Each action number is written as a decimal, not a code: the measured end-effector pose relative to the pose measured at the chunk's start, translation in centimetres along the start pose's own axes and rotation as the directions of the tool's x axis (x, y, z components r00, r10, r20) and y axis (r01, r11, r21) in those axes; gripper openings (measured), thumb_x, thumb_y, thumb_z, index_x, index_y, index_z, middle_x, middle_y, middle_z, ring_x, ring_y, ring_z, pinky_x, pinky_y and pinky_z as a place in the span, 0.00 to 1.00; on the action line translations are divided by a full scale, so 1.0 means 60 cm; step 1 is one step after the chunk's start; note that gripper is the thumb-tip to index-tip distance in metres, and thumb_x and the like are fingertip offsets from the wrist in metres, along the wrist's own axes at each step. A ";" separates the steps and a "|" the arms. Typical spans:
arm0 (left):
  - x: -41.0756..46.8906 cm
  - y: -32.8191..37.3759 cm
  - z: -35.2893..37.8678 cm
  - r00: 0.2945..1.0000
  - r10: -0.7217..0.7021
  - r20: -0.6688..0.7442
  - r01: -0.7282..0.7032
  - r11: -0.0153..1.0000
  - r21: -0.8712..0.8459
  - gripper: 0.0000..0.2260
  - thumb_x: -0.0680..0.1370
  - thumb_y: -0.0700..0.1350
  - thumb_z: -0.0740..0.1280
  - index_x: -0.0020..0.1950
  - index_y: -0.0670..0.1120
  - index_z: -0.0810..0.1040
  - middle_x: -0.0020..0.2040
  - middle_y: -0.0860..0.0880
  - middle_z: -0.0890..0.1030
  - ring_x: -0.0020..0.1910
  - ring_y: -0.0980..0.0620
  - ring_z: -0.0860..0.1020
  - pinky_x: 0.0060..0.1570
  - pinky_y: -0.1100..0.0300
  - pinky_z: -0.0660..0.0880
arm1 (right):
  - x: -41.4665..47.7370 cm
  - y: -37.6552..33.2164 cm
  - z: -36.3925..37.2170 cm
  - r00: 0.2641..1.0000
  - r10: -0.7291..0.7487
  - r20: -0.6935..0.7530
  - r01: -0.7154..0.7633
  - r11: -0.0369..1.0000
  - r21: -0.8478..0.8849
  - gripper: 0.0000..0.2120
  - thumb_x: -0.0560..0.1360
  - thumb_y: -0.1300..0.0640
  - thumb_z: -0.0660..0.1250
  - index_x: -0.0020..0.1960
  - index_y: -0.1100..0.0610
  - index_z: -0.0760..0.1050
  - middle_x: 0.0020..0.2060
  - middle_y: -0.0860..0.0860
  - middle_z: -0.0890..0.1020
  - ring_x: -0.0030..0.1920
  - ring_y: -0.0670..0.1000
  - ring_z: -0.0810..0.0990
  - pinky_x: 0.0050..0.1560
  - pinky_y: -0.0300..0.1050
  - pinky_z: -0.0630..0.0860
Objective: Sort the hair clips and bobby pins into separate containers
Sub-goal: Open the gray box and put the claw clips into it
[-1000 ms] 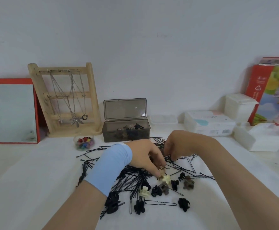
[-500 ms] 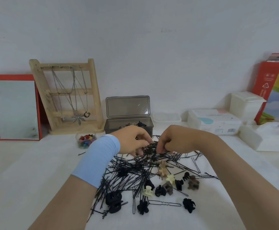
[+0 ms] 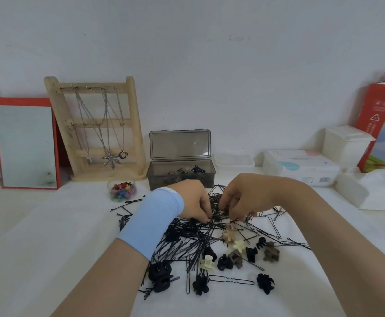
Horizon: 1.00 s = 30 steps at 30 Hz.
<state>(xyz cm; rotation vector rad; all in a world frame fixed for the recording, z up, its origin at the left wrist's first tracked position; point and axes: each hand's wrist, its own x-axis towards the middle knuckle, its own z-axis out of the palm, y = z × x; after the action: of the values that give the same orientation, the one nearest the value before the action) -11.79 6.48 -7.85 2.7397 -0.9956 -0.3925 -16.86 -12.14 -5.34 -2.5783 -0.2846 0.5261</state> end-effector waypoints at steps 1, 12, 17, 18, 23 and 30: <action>-0.004 -0.004 -0.005 0.999 -0.023 0.034 0.023 1.000 0.012 0.07 0.74 0.49 0.74 0.51 0.55 0.86 0.48 0.60 0.83 0.48 0.58 0.80 0.54 0.59 0.77 | -0.002 0.001 -0.001 1.000 0.004 0.027 -0.005 1.000 0.012 0.14 0.72 0.62 0.73 0.57 0.53 0.82 0.39 0.46 0.87 0.33 0.40 0.82 0.34 0.36 0.76; 0.012 0.014 0.013 0.996 0.074 -0.051 -0.076 0.996 -0.050 0.08 0.74 0.49 0.74 0.52 0.56 0.86 0.43 0.60 0.83 0.43 0.60 0.79 0.50 0.63 0.76 | 0.002 0.009 0.003 0.997 0.046 0.064 -0.042 0.998 -0.053 0.12 0.72 0.63 0.72 0.54 0.52 0.82 0.40 0.50 0.87 0.36 0.47 0.83 0.32 0.38 0.75; 0.015 0.006 0.013 0.993 0.078 -0.093 -0.084 0.994 -0.069 0.05 0.74 0.49 0.74 0.48 0.54 0.86 0.43 0.60 0.82 0.43 0.59 0.79 0.49 0.62 0.76 | -0.003 0.008 -0.002 0.997 0.037 -0.066 -0.036 0.999 0.025 0.10 0.76 0.63 0.67 0.54 0.55 0.82 0.38 0.49 0.86 0.35 0.46 0.85 0.30 0.36 0.75; 0.014 0.004 0.011 0.991 0.079 -0.106 -0.089 0.992 -0.091 0.04 0.74 0.49 0.73 0.48 0.54 0.86 0.43 0.60 0.82 0.43 0.60 0.79 0.48 0.62 0.75 | -0.003 0.008 -0.003 0.994 0.037 -0.105 -0.035 0.999 0.027 0.10 0.77 0.63 0.66 0.54 0.54 0.82 0.37 0.49 0.85 0.33 0.45 0.84 0.29 0.36 0.75; 0.000 -0.017 -0.014 0.979 0.038 -0.202 -0.078 0.977 -0.197 0.03 0.77 0.51 0.71 0.48 0.54 0.83 0.41 0.61 0.79 0.40 0.64 0.75 0.41 0.68 0.68 | 0.005 0.010 -0.002 0.971 0.035 -0.235 -0.022 0.998 0.058 0.11 0.79 0.61 0.62 0.53 0.52 0.82 0.35 0.55 0.85 0.29 0.52 0.79 0.29 0.38 0.75; 0.012 -0.070 -0.062 0.880 -0.153 -0.449 0.021 0.958 -0.285 0.02 0.76 0.49 0.71 0.44 0.56 0.81 0.43 0.59 0.80 0.45 0.57 0.78 0.52 0.58 0.75 | 0.083 -0.022 -0.022 0.882 -0.025 -0.471 0.131 0.973 0.192 0.07 0.75 0.63 0.69 0.51 0.54 0.82 0.40 0.55 0.85 0.33 0.48 0.80 0.32 0.34 0.73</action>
<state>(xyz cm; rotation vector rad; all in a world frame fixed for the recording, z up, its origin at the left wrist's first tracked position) -7.58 9.52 -5.61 2.4527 -0.6346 0.1182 -11.92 -10.13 -5.19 -2.3712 -0.1505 -0.1003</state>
